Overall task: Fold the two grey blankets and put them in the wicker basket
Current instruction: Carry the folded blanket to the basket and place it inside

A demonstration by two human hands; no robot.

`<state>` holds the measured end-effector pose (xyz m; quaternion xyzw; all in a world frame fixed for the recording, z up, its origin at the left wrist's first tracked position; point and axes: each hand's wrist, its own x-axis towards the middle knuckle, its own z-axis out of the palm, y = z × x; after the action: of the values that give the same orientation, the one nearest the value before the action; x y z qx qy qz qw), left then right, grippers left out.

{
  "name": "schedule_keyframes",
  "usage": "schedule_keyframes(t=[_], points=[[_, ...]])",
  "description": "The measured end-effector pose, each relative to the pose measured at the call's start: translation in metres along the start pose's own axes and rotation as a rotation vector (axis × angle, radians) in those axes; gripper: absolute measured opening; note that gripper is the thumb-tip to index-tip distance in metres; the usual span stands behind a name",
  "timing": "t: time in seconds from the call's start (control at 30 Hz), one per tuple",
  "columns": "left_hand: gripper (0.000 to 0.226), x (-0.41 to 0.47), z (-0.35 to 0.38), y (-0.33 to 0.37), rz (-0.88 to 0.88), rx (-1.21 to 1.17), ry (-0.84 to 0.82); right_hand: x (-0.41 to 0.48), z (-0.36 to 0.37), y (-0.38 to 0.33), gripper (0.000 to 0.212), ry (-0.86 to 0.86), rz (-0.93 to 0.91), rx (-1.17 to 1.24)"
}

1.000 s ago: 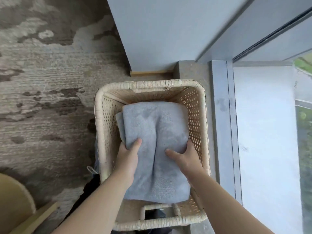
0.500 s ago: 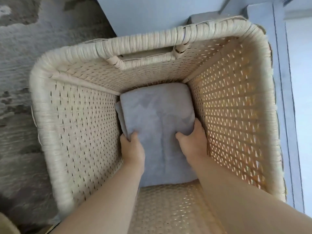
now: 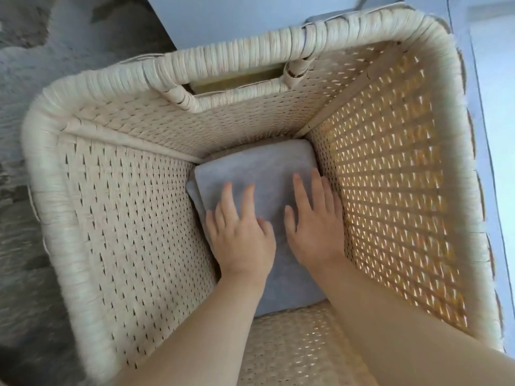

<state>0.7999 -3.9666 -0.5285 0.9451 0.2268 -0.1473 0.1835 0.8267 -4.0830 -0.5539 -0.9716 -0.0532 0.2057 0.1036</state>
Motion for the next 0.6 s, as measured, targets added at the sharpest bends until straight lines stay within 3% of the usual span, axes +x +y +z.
schedule_keyframes(t=[0.07, 0.17, 0.3, 0.6], points=[[0.060, 0.014, 0.019, -0.011, -0.016, 0.107, -0.130, 0.012, 0.014, 0.005, 0.060, -0.050, -0.014, -0.040], [0.058, 0.028, 0.053, -0.040, -0.037, 0.167, -0.194, 0.024, 0.038, 0.013, 0.059, -0.076, -0.071, -0.079], [0.061, 0.030, 0.085, -0.070, 0.065, 0.198, -0.137, 0.033, 0.065, 0.025, 0.058, -0.056, -0.149, -0.071], [0.065, 0.035, 0.133, -0.065, 0.021, 0.110, 0.020, 0.046, 0.110, 0.039, 0.057, 0.206, -0.183, -0.043]])
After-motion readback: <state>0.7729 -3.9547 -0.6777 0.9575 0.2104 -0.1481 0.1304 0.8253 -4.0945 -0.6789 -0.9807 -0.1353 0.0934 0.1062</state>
